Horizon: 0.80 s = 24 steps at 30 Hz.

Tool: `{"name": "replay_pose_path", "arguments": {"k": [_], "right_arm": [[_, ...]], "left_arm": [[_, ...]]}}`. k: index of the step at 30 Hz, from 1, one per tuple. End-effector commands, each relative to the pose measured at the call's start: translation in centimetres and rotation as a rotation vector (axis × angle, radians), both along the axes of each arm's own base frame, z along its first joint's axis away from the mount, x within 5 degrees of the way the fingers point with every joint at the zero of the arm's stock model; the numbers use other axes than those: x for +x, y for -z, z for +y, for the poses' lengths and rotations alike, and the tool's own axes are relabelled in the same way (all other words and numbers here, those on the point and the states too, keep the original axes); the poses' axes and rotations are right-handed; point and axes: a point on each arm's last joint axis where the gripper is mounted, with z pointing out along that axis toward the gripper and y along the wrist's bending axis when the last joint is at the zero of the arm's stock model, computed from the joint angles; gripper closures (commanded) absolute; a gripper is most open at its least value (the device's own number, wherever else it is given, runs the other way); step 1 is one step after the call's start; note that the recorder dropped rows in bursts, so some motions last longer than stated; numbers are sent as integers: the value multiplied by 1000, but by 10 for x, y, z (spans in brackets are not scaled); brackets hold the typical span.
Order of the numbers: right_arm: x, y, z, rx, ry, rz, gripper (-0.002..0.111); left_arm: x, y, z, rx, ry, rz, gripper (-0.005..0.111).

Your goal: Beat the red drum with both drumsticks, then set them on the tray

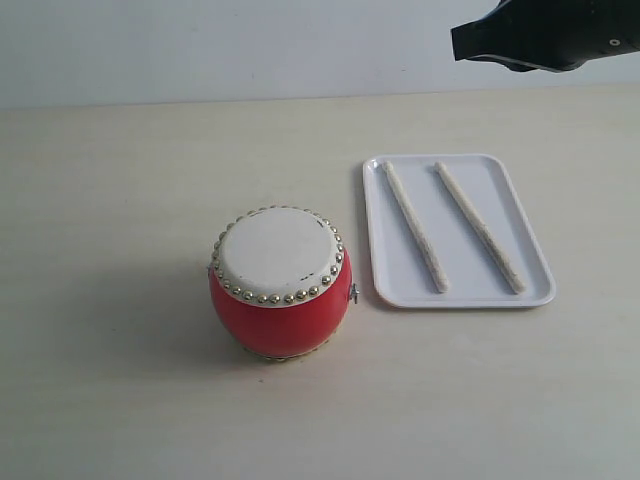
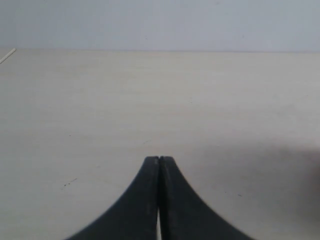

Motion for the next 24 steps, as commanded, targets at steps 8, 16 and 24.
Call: {"name": "replay_pose_path", "arguments": {"k": [8, 16, 24], "right_arm": [[-1, -2, -1, 2, 7, -15, 108], [-1, -2, -1, 0, 6, -16, 108], [-11, -10, -30, -4, 192, -100, 108]], "left_arm": [[0, 1, 0, -7, 2, -2, 107], [0, 1, 0, -5, 2, -2, 107], [0, 1, 0, -5, 2, -2, 107]]}}
